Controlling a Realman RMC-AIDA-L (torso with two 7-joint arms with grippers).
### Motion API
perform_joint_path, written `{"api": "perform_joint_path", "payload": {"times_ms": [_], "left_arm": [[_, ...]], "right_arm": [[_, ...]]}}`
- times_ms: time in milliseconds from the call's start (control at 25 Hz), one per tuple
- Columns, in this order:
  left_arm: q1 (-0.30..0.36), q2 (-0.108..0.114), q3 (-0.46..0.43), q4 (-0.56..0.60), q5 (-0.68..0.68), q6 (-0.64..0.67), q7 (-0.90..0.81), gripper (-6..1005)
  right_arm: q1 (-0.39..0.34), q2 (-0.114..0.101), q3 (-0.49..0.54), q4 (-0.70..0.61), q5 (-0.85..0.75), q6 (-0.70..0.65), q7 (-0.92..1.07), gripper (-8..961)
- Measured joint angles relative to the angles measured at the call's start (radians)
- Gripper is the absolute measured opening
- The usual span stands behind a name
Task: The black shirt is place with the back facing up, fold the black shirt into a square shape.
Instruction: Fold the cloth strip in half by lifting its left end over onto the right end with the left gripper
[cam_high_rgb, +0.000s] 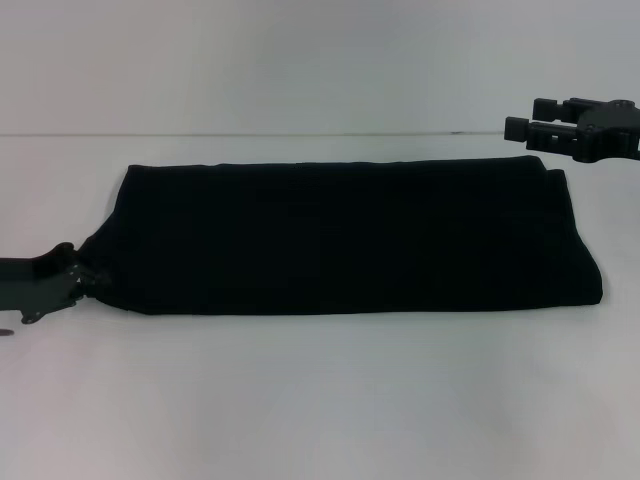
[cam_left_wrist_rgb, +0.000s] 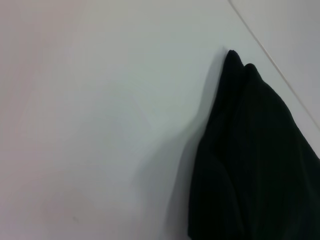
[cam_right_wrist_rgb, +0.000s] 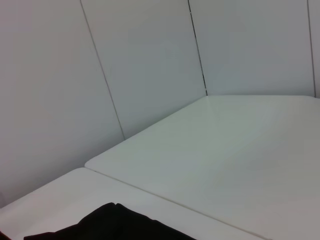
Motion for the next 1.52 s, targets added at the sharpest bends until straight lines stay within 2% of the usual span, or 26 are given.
{"api": "perform_joint_path", "payload": {"times_ms": [200,480,720,840,880,1040,1280,1520], "left_arm": [[0.005,-0.001,-0.003,0.008,0.005,-0.008,0.046,24],[0.028,-0.008,-0.010,0.057,0.000,0.003,0.170,24],[0.077,-0.020,-0.012,0.194,0.006,0.024,0.265,24],[0.103,-0.014,-0.014,0.236,0.008,0.026,0.277,24],[0.123,-0.006,-0.025,0.273,0.017,0.028,0.279,24],[0.137,0.012,-0.086,0.309,0.070,0.043,0.283,24],[0.107,0.030,-0.124,0.321,0.080,0.127,0.289,25],[-0.009,0.047,-0.096,0.286,-0.041,0.299,0.271,25]], "right_arm": [[-0.002,0.002,0.000,0.000,0.005,0.000,0.000,708],[-0.011,0.014,0.000,0.003,0.044,0.018,0.000,702],[-0.014,0.039,0.000,0.007,0.080,0.068,0.000,702],[-0.005,0.058,0.000,0.008,0.087,0.107,0.001,703],[-0.001,0.063,0.000,0.008,0.090,0.120,0.000,703],[0.015,0.080,-0.001,0.008,0.092,0.149,-0.003,701],[0.028,0.084,0.000,0.004,0.093,0.182,-0.009,703],[0.016,0.082,0.000,0.002,0.136,0.242,-0.055,701]]}}
